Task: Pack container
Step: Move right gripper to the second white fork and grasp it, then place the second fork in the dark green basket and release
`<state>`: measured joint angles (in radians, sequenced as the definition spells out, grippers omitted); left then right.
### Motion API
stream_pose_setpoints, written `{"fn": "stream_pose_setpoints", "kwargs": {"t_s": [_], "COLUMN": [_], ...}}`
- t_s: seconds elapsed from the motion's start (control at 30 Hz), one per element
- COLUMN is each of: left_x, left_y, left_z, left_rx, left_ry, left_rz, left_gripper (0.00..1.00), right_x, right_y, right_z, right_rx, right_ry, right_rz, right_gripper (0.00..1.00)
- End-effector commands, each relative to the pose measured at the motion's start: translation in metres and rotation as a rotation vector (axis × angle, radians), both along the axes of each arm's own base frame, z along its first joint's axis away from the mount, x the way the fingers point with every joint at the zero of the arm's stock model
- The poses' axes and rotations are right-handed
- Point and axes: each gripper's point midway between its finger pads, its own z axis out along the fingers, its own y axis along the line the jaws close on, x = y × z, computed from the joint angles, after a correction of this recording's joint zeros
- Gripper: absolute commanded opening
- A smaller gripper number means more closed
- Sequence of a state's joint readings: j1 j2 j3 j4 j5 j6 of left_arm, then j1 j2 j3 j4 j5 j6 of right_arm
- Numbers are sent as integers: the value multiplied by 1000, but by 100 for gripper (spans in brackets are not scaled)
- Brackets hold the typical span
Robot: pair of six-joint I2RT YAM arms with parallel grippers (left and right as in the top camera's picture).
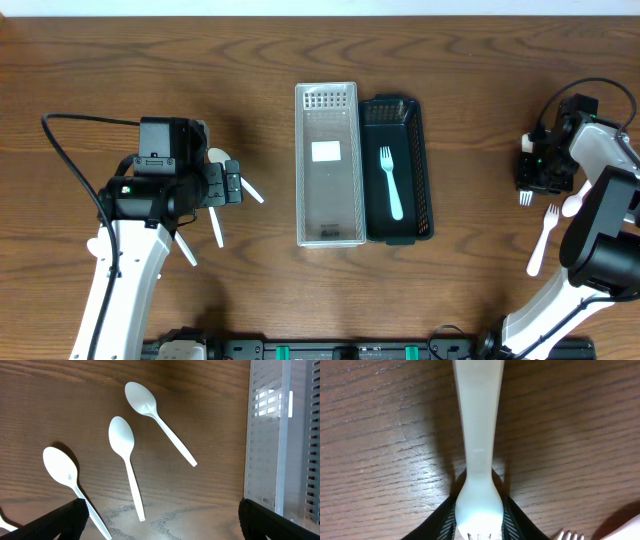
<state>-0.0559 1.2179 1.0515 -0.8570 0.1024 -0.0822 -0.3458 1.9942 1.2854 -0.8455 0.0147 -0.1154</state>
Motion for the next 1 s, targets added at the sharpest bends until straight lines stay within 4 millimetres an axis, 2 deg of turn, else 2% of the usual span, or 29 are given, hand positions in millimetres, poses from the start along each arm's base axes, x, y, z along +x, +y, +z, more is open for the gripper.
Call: {"fn": "stream_pose_setpoints", "kwargs": {"t_s": [0.0, 0.2, 0.33, 0.43, 0.53, 0.67, 0.77, 0.87, 0.97], "left_x": [3, 3, 3, 3, 3, 3, 3, 3, 2], "left_y": [-1, -1, -1, -1, -1, -1, -1, -1, -1], "left_z": [4, 4, 4, 4, 4, 4, 4, 4, 4], "left_rx": [-8, -8, -8, -8, -8, -8, -8, -8, -8], "left_ry": [-8, -8, -8, -8, -8, -8, -8, -8, -8], "left_rz": [2, 2, 2, 2, 2, 2, 2, 2, 2], "left_gripper": [98, 98, 98, 98, 98, 98, 98, 98, 98], "right_x": [-10, -6, -1, 13, 32, 56, 67, 66, 59], "right_y": [5, 4, 11, 21, 37, 76, 117, 164, 208], "right_z": [-12, -11, 0, 27, 65, 127, 167, 190, 191], "right_rx": [40, 36, 41, 34, 21, 5, 12, 38, 65], "right_ry": [31, 18, 22, -2, -54, -171, -268, -330, -331], "right_rz": [-23, -87, -86, -49, -4, 88, 141, 188, 247], "right_gripper": [23, 5, 3, 1, 1, 1, 1, 1, 1]}}
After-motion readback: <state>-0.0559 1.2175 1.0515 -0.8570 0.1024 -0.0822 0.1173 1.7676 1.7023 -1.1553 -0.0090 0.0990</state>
